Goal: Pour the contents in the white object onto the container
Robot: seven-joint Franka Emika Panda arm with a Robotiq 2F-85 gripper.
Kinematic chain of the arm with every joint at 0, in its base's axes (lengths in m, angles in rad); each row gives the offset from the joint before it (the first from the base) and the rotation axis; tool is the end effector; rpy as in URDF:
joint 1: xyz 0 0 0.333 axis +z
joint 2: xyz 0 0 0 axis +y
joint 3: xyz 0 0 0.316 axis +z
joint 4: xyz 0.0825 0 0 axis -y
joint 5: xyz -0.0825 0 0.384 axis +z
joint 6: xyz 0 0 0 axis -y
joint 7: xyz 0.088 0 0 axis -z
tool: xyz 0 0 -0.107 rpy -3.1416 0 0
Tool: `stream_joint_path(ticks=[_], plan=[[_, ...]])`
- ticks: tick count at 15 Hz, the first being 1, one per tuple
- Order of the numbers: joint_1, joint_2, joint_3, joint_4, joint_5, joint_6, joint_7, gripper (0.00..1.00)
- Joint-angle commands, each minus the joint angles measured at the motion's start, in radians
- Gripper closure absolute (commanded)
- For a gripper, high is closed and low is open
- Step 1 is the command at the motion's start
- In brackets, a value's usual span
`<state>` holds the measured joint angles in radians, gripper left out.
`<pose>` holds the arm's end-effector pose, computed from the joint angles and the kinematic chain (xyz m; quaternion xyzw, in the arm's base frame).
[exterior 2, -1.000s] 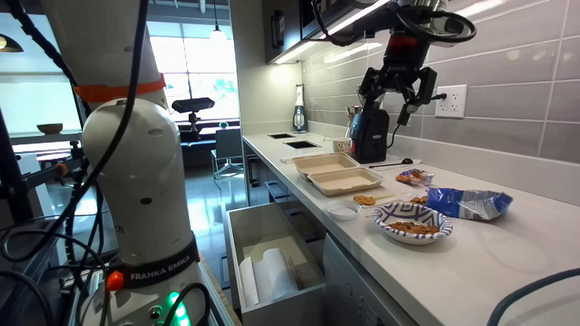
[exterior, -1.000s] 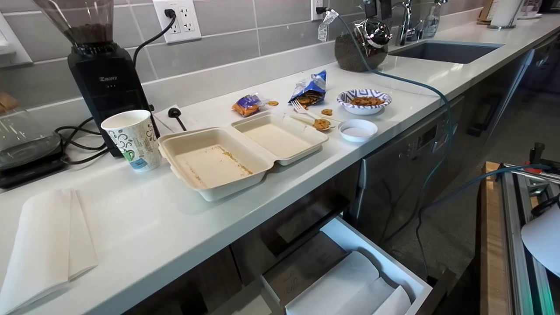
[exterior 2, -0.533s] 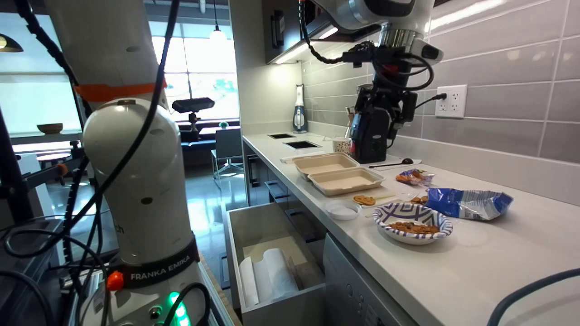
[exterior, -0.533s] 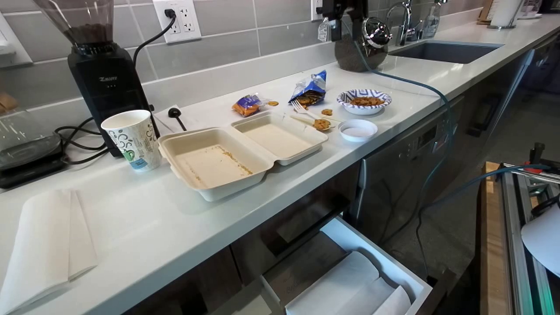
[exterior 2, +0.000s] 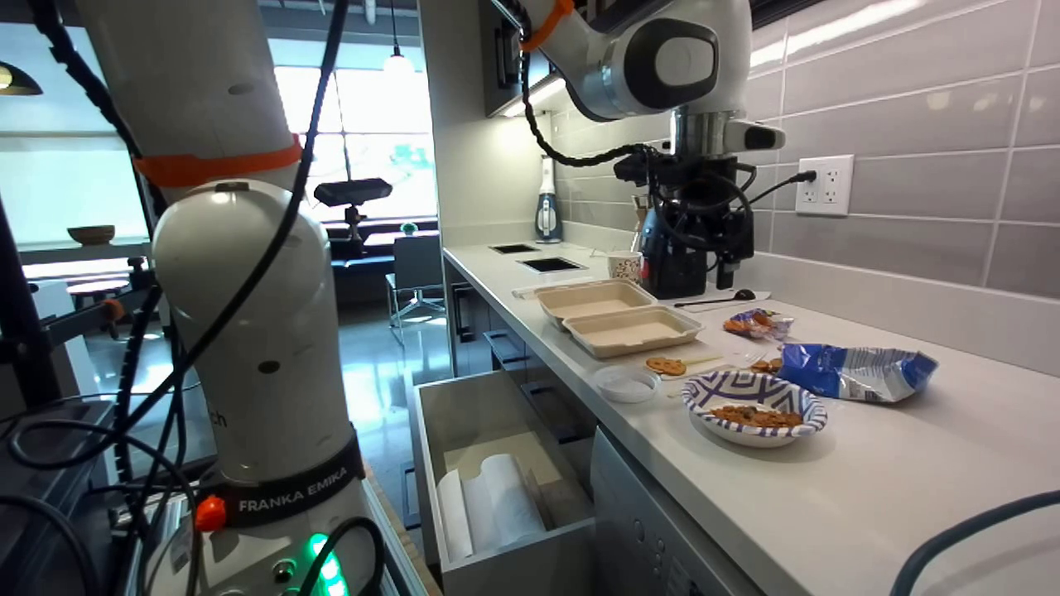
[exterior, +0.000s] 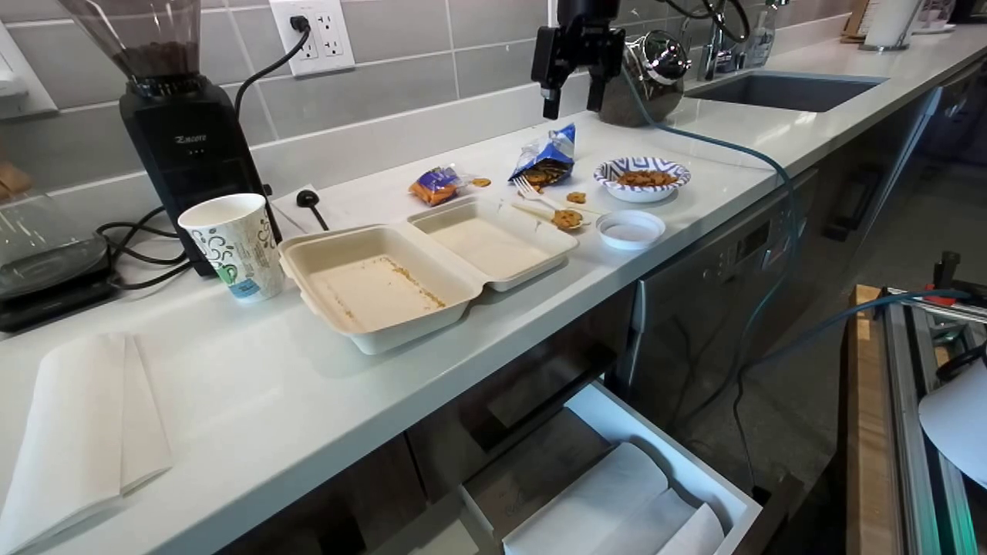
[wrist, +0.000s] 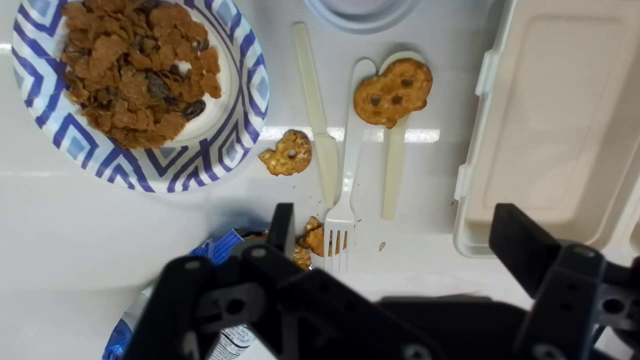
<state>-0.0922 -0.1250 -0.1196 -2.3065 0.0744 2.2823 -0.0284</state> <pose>0.4918 -0.1046 0.4062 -0.9915 0.1140 -0.0538 0.0306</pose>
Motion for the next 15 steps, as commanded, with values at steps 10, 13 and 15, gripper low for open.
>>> stream_joint_path(ticks=[10,13,15], plan=[[0.004,0.036,0.036,-0.010,-0.075,0.011,0.077,0.00],[0.009,0.062,0.052,-0.016,-0.114,0.041,0.103,0.00],[0.014,0.076,0.058,-0.018,-0.114,0.045,0.105,0.00]])
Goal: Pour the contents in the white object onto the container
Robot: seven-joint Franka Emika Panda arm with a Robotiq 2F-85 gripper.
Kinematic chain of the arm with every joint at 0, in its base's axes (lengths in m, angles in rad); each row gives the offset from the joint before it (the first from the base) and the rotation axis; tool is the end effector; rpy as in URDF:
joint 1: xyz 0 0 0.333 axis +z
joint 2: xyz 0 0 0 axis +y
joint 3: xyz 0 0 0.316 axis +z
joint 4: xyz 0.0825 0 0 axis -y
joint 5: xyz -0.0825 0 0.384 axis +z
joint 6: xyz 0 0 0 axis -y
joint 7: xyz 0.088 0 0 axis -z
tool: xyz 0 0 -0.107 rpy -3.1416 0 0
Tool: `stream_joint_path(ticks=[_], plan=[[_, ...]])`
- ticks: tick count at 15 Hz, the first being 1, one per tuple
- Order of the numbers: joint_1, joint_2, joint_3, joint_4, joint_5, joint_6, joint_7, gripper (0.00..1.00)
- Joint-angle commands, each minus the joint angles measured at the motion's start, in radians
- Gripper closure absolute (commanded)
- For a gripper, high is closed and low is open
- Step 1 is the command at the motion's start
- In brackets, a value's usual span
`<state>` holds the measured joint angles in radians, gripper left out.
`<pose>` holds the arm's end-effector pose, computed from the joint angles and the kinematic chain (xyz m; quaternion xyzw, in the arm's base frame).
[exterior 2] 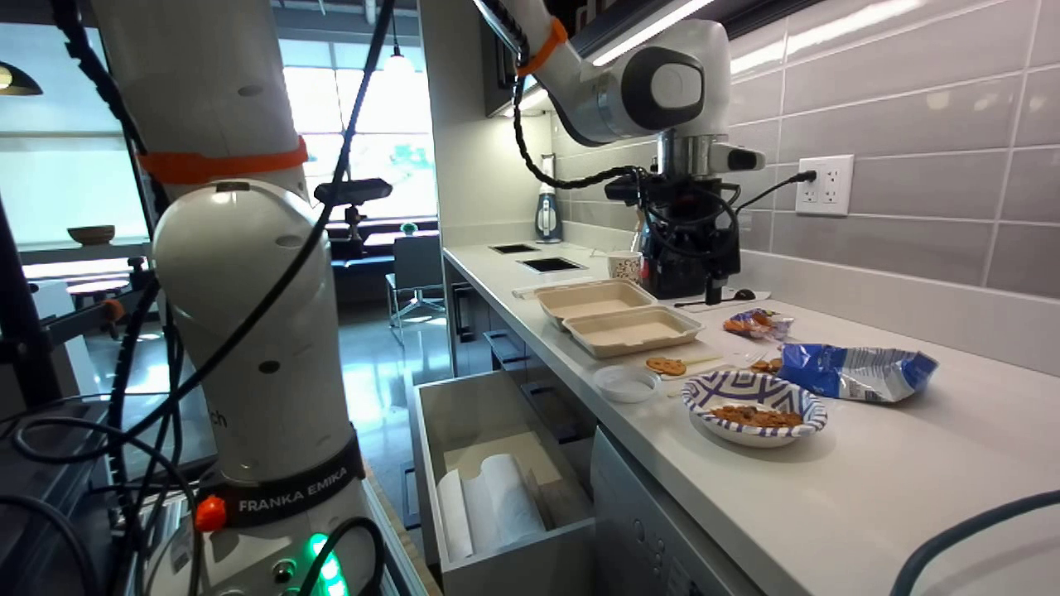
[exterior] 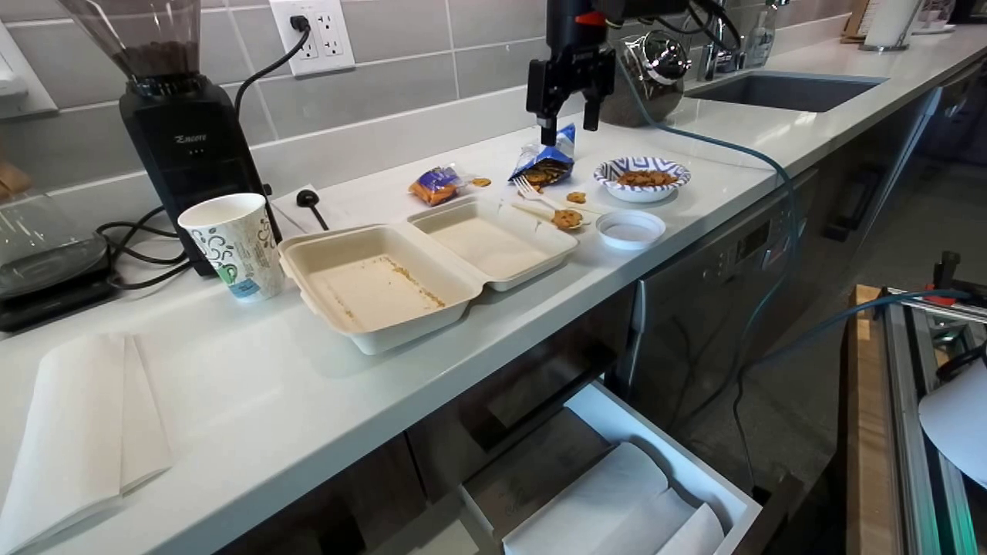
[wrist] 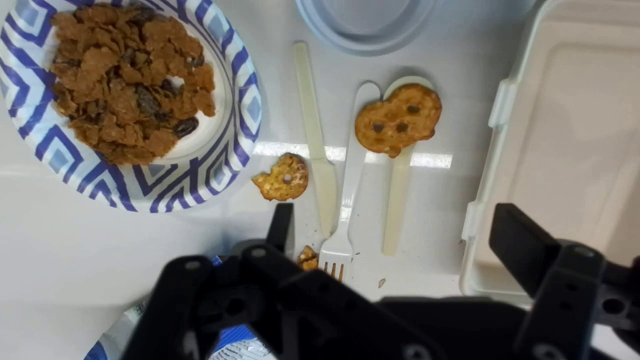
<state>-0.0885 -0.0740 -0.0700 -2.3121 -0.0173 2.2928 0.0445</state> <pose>0.4989 -0.0803 0.3793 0.9950 -0.0958 0.0270 0.0056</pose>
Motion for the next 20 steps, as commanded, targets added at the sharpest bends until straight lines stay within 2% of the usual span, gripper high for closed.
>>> stream_joint_path(ticks=[1,5,12,18,19,20], plan=[[0.013,0.031,0.011,-0.015,-0.010,0.040,0.024,0.00],[0.024,0.060,0.016,-0.026,0.033,0.077,0.003,0.00],[0.033,0.119,0.021,-0.053,0.035,0.214,0.020,0.00],[0.035,0.162,0.022,-0.051,0.044,0.257,0.022,0.00],[0.035,0.167,0.022,-0.049,0.045,0.262,0.022,0.03],[0.035,0.173,0.023,-0.047,0.046,0.266,0.022,0.18]])
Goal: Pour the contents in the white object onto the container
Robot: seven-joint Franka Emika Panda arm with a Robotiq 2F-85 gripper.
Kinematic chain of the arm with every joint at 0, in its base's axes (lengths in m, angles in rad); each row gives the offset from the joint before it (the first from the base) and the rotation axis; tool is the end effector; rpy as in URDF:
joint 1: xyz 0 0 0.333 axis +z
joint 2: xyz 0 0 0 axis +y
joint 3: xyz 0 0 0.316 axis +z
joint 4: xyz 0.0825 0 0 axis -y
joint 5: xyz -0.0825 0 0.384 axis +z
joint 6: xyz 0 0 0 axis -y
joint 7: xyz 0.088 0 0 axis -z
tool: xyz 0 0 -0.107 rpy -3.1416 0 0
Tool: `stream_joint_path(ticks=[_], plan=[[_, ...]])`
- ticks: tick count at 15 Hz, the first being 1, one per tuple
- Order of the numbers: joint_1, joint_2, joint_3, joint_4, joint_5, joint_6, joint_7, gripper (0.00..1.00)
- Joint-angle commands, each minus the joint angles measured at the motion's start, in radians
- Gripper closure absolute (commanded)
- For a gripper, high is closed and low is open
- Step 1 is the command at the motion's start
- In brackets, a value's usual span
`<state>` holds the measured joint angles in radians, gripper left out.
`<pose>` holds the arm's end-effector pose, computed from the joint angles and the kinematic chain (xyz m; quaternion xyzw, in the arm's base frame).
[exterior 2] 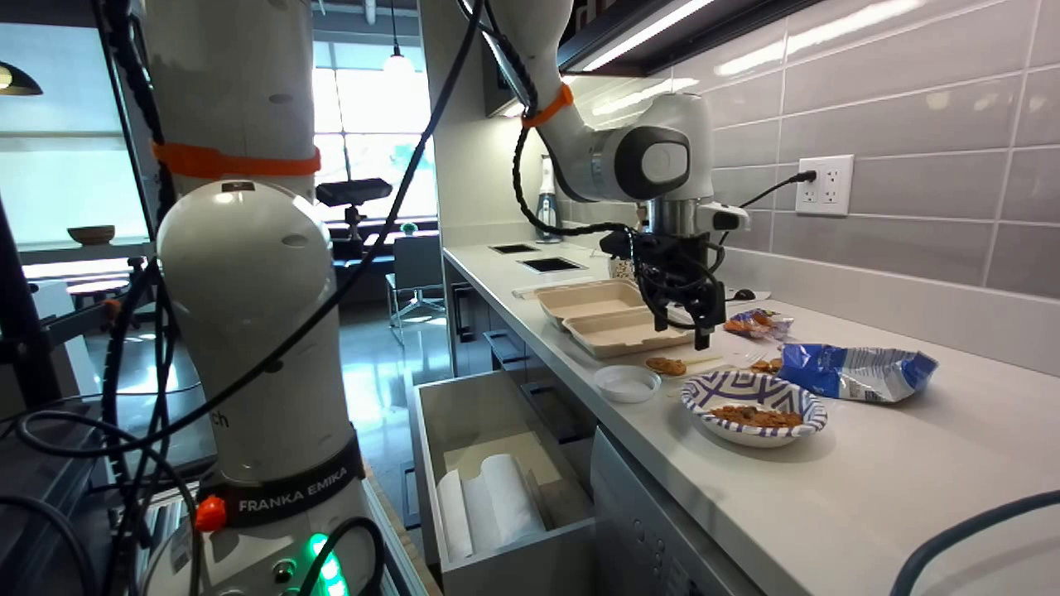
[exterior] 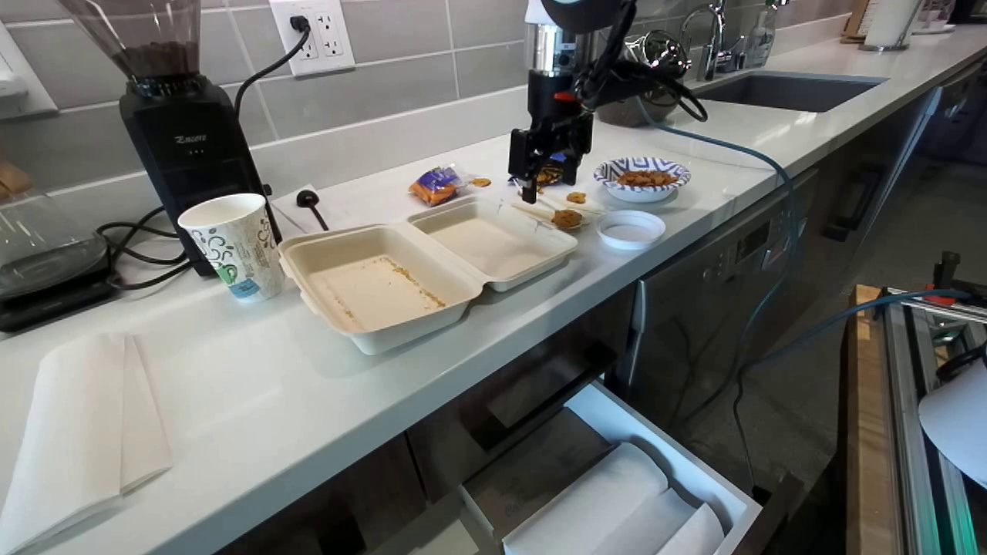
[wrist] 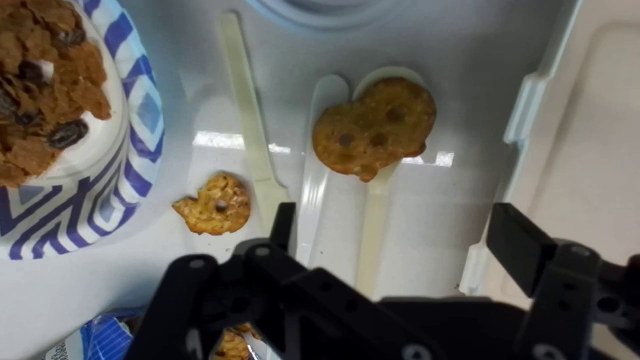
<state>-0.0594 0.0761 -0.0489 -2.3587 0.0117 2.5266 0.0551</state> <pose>0.5128 -0.0559 0.3049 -0.9952 0.0860 -0.0460 0.0005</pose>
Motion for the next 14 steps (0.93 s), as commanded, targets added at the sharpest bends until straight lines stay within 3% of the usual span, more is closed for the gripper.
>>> stream_joint_path(ticks=[1,2,4,6,13,14], plan=[[0.006,0.028,0.002,0.002,0.017,0.034,0.011,0.28],[0.006,0.031,0.001,0.003,0.016,0.034,0.013,0.30],[0.006,0.034,0.001,0.004,0.012,0.035,0.017,0.46],[0.006,0.040,0.001,0.006,0.014,0.035,0.018,0.51],[0.009,0.053,0.000,0.009,0.004,0.076,0.028,0.50],[0.010,0.057,0.000,0.011,0.003,0.079,0.029,0.43]])
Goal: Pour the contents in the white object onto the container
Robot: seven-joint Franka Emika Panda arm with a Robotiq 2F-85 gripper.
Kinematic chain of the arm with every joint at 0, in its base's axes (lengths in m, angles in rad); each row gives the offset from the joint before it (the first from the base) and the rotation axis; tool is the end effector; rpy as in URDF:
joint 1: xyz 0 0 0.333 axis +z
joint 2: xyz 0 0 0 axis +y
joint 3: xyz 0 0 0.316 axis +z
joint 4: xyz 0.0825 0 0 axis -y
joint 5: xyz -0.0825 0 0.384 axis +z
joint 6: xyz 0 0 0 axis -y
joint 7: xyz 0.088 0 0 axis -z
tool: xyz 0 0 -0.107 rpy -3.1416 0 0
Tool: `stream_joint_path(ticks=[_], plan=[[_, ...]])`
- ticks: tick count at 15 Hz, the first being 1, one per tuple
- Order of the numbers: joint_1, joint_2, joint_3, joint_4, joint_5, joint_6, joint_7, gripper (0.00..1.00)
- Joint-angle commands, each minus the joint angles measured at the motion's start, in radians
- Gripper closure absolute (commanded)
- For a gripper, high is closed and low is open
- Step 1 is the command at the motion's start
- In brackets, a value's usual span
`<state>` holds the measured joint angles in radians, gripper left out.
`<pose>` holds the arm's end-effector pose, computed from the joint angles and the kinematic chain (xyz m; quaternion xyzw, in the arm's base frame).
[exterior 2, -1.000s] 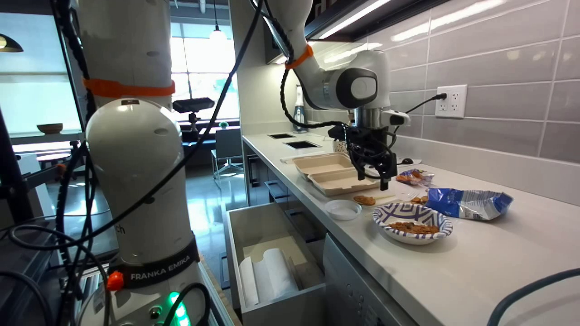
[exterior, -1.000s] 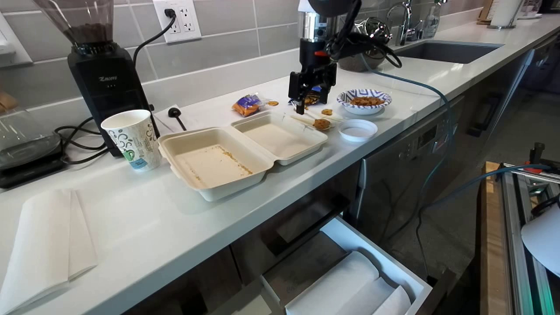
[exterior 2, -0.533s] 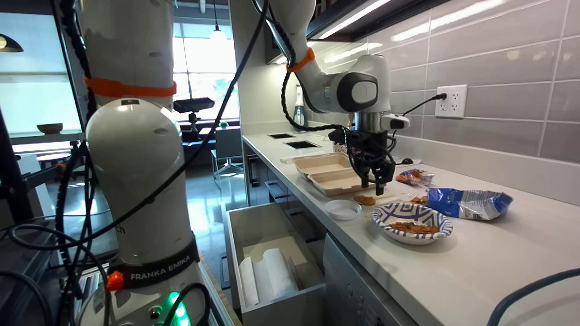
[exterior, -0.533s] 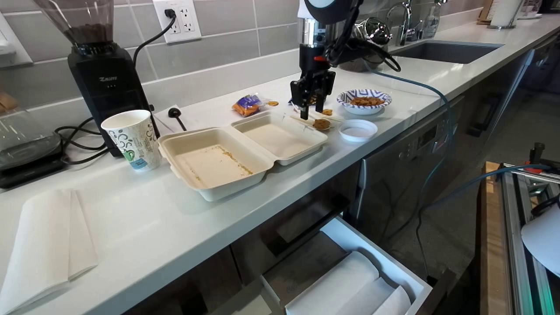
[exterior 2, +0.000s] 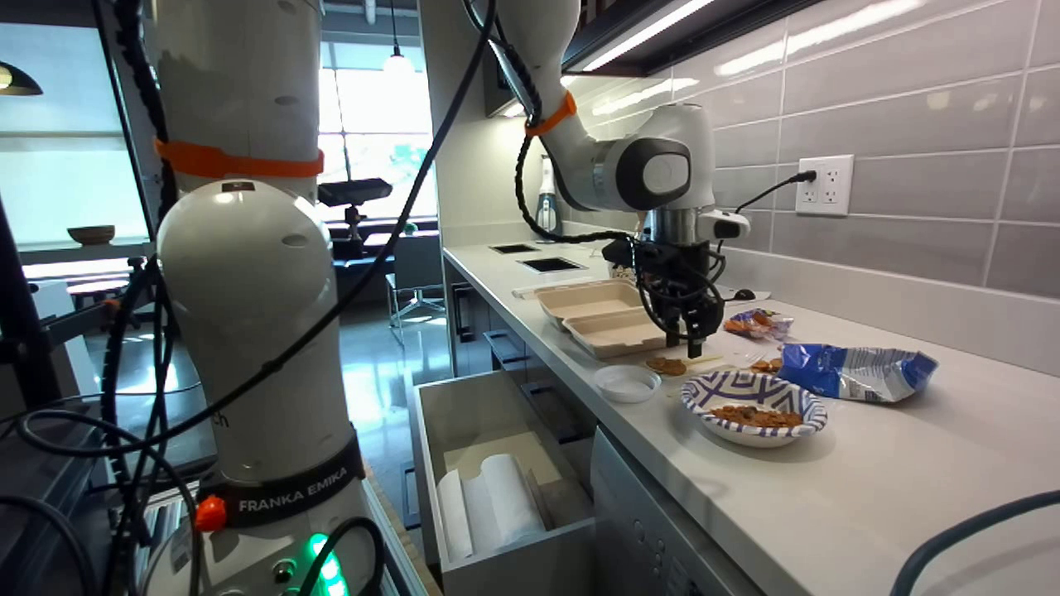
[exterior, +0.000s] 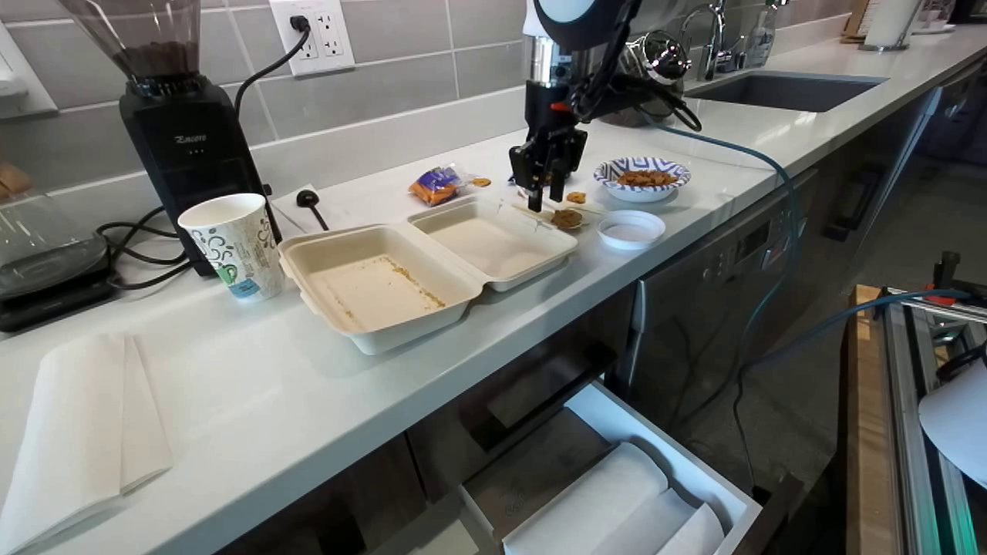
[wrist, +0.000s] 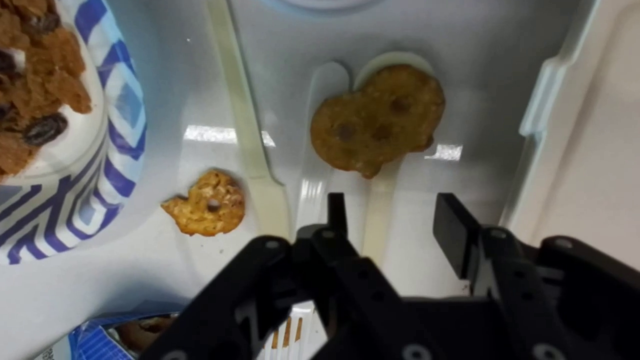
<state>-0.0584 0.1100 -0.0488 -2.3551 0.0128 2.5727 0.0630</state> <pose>0.5174 -0.0560 0.2934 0.9945 -0.0898 0.0539 0.0001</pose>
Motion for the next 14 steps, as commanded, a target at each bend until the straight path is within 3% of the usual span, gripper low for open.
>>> stream_joint_path(ticks=[1,2,6,14], plan=[[0.009,0.025,0.000,0.008,0.002,0.036,0.021,0.41],[0.010,0.029,0.001,0.010,0.004,0.039,0.021,0.39],[0.013,0.042,0.000,0.015,0.002,0.047,0.022,0.51],[0.018,0.062,-0.004,0.029,-0.010,0.052,0.031,0.57]])
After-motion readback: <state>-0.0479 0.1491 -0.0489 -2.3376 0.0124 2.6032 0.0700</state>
